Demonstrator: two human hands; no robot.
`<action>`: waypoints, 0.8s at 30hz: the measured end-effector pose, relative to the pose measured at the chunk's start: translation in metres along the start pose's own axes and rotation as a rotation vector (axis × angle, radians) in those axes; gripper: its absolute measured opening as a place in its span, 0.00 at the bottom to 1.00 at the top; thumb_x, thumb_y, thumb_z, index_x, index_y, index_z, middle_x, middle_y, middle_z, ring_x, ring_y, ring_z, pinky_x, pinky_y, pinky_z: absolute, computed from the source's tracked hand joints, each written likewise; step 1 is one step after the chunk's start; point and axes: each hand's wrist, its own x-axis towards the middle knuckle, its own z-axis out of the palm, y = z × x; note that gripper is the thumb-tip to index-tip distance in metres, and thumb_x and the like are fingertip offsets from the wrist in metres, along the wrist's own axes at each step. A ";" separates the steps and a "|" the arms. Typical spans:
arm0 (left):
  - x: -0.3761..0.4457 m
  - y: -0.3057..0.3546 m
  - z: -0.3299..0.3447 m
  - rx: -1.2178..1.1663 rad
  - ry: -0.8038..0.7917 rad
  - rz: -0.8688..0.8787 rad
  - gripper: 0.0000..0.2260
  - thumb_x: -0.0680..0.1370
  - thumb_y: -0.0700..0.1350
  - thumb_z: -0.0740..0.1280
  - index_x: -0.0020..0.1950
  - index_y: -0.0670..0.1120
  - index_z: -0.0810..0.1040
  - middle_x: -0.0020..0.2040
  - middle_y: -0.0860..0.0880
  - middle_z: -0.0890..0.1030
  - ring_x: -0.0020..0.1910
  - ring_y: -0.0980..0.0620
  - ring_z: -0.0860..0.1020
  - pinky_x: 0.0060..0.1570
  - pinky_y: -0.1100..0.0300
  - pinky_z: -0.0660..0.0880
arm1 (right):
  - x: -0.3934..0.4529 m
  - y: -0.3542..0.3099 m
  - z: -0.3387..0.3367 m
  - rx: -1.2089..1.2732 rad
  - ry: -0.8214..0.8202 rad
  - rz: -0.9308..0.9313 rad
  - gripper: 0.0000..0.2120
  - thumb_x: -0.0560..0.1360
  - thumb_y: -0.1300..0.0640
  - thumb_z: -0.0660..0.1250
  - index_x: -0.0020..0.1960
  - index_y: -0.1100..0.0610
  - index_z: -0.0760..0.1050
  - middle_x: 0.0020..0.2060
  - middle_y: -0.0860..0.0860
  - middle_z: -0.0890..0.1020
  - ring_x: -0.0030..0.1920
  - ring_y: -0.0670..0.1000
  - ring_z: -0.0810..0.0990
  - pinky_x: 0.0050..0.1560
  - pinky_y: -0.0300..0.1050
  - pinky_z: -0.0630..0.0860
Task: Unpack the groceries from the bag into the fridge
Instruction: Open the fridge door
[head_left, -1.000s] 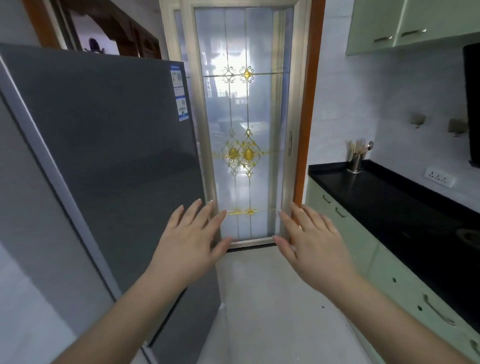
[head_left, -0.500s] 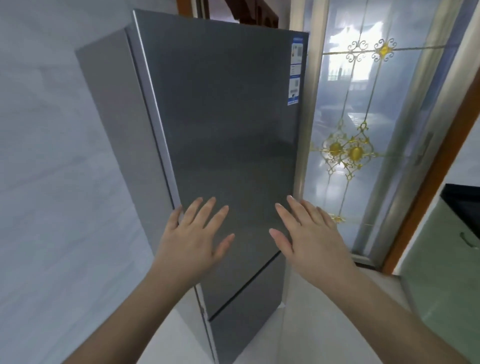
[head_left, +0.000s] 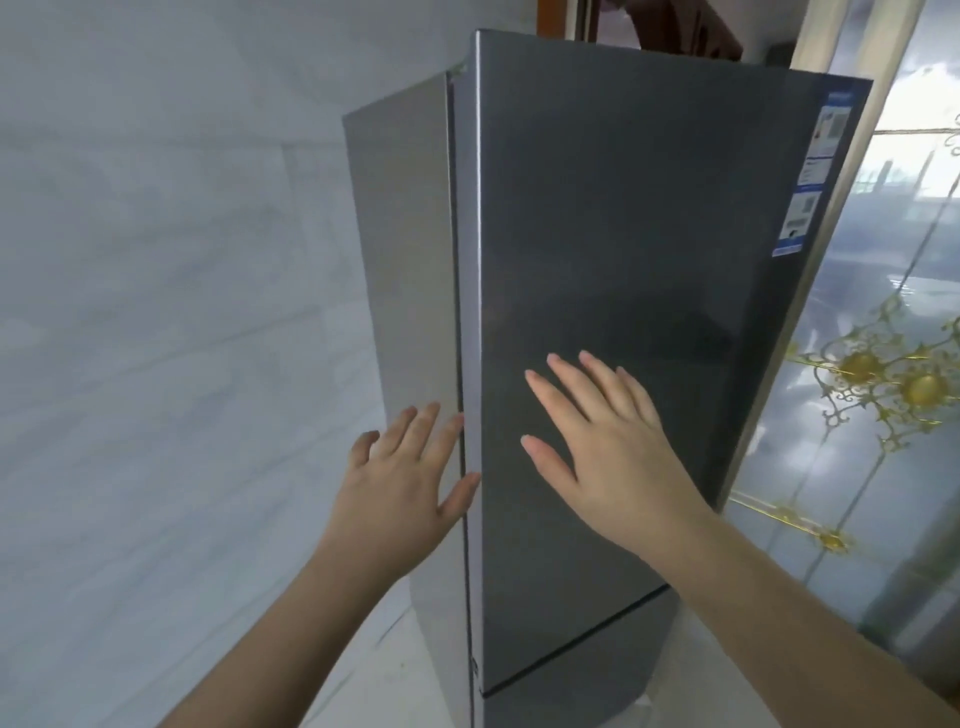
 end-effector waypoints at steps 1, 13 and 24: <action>0.001 -0.002 0.001 0.004 0.010 -0.023 0.28 0.79 0.64 0.51 0.73 0.50 0.70 0.71 0.46 0.74 0.70 0.43 0.73 0.63 0.42 0.71 | 0.009 -0.002 -0.002 0.014 0.022 -0.042 0.31 0.78 0.37 0.41 0.76 0.48 0.58 0.76 0.50 0.61 0.76 0.55 0.55 0.75 0.56 0.51; 0.024 0.029 -0.005 -0.045 -0.044 -0.348 0.36 0.76 0.68 0.40 0.78 0.50 0.60 0.76 0.51 0.65 0.75 0.50 0.62 0.70 0.46 0.62 | 0.103 0.014 -0.008 -0.309 0.191 -0.628 0.30 0.77 0.50 0.65 0.75 0.58 0.61 0.75 0.58 0.63 0.77 0.58 0.54 0.75 0.53 0.41; 0.064 0.065 0.022 -0.522 -0.065 -0.631 0.20 0.78 0.62 0.63 0.56 0.46 0.69 0.55 0.46 0.79 0.54 0.45 0.78 0.49 0.52 0.74 | 0.146 0.006 -0.022 -0.540 0.214 -0.946 0.10 0.70 0.53 0.69 0.48 0.57 0.81 0.48 0.53 0.80 0.54 0.57 0.75 0.70 0.52 0.62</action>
